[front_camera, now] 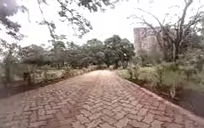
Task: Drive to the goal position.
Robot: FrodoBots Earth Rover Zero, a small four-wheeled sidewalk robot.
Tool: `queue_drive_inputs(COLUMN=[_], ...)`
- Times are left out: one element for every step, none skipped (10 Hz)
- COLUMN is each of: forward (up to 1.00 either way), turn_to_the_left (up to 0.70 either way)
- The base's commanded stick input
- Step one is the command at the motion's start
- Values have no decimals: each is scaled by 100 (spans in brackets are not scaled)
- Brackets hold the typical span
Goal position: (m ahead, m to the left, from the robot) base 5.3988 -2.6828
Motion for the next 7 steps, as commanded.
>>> queue_drive_inputs(forward=[70,70,70,70,70,70,70], turn_to_the_left=[0,0,0,0,0,0,0])
